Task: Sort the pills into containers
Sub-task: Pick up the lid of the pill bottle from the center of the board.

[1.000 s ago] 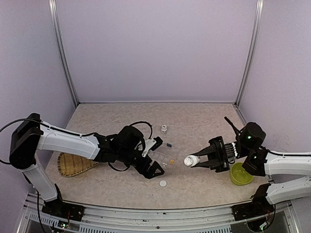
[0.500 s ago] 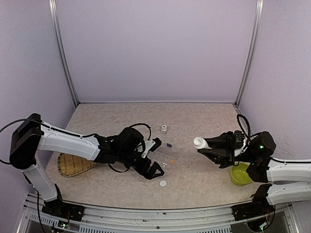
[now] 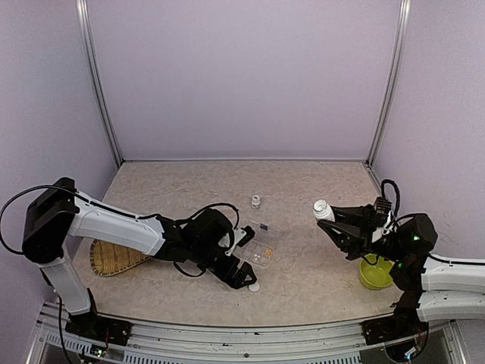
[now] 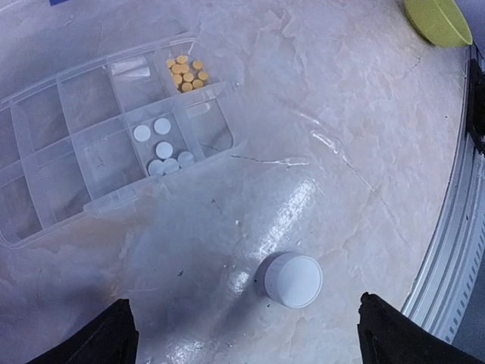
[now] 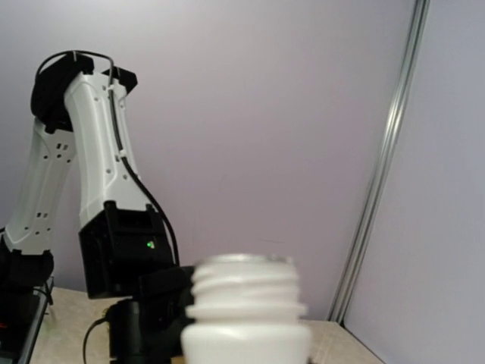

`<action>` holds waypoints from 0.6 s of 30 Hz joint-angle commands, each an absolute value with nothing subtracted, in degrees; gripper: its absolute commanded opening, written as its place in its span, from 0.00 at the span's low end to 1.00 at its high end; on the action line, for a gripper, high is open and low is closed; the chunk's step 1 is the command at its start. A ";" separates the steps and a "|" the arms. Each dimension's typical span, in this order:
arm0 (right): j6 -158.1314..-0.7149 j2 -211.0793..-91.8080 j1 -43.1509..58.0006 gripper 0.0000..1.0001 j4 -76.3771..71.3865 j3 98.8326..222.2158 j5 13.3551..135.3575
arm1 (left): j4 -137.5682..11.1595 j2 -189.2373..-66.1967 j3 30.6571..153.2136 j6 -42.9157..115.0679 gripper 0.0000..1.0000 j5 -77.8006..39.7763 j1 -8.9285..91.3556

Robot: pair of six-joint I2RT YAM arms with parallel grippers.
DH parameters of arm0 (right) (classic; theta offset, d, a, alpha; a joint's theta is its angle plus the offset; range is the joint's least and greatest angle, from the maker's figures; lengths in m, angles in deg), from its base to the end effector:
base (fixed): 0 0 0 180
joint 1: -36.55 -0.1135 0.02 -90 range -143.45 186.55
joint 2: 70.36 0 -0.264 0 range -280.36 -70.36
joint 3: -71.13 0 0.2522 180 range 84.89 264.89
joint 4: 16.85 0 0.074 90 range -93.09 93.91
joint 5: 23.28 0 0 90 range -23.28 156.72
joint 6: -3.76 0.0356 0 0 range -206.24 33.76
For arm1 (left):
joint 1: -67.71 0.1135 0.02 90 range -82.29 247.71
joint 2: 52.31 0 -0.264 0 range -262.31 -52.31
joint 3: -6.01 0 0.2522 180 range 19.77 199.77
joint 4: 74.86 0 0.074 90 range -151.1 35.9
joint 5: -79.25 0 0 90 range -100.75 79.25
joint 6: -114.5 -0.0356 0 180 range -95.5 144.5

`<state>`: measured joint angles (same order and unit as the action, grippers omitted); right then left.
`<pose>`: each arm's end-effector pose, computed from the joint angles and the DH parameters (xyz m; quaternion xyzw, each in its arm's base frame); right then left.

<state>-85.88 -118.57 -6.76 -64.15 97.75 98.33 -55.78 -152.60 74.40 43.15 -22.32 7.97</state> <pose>0.1128 0.1319 0.2628 -0.4020 0.3920 0.4375 0.7023 0.1701 -0.3058 0.1554 0.3606 0.8663 -0.2836 0.1975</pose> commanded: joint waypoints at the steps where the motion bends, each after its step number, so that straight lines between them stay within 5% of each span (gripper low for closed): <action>1: -83.88 -117.54 -6.23 0.15 -65.98 97.04 96.00 | -54.76 -153.81 76.13 44.41 0.99 -21.31 7.55; 18: -84.50 -112.81 -6.25 0.16 -60.20 96.06 89.72 | -46.77 -159.19 83.92 43.37 0.94 -12.82 1.43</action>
